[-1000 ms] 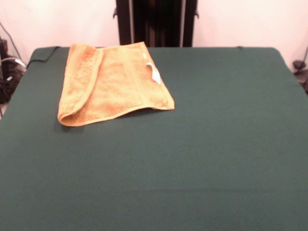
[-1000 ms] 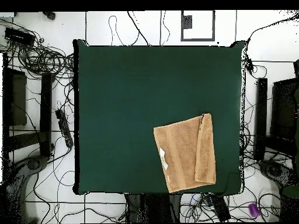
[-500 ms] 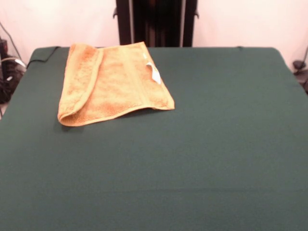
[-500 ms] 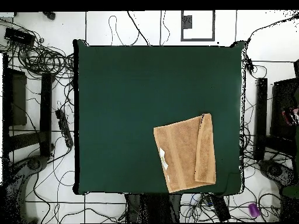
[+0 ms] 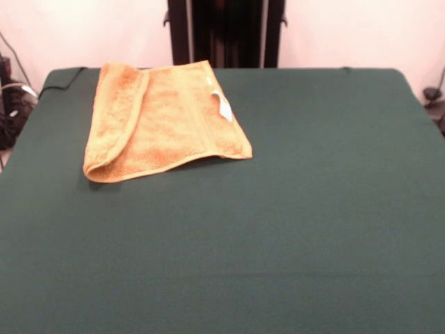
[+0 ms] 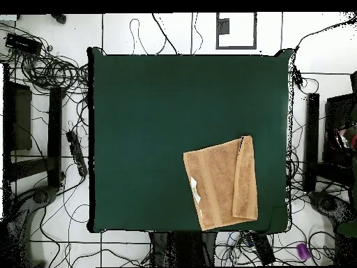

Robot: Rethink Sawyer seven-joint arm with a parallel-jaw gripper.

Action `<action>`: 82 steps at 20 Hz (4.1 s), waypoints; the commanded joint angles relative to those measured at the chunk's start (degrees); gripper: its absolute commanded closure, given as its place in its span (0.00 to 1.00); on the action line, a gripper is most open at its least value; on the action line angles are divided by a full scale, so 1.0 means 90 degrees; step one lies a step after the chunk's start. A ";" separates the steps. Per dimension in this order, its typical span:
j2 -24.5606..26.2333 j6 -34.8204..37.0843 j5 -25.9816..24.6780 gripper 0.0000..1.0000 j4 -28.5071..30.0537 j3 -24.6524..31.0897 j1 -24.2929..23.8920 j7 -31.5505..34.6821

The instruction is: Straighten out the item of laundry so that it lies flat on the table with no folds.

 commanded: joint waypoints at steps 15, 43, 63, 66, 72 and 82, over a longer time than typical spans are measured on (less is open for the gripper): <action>-0.0041 -0.1089 0.1068 0.00 0.1906 -0.0680 0.1047 0.3410; 0.0978 0.1086 0.1085 0.00 -0.1138 -0.0232 0.0453 0.1145; 0.2925 0.5619 -0.3928 0.00 -0.6777 0.5199 -0.0365 -0.3452; 0.2900 0.5904 -0.4664 0.00 -0.6779 0.5897 -0.0525 -0.3906; 0.2901 0.6207 -0.5585 0.00 -0.6642 0.6782 -0.0868 -0.4400; 0.2639 0.5021 -0.3653 0.00 -0.4974 0.4844 -0.1279 -0.2126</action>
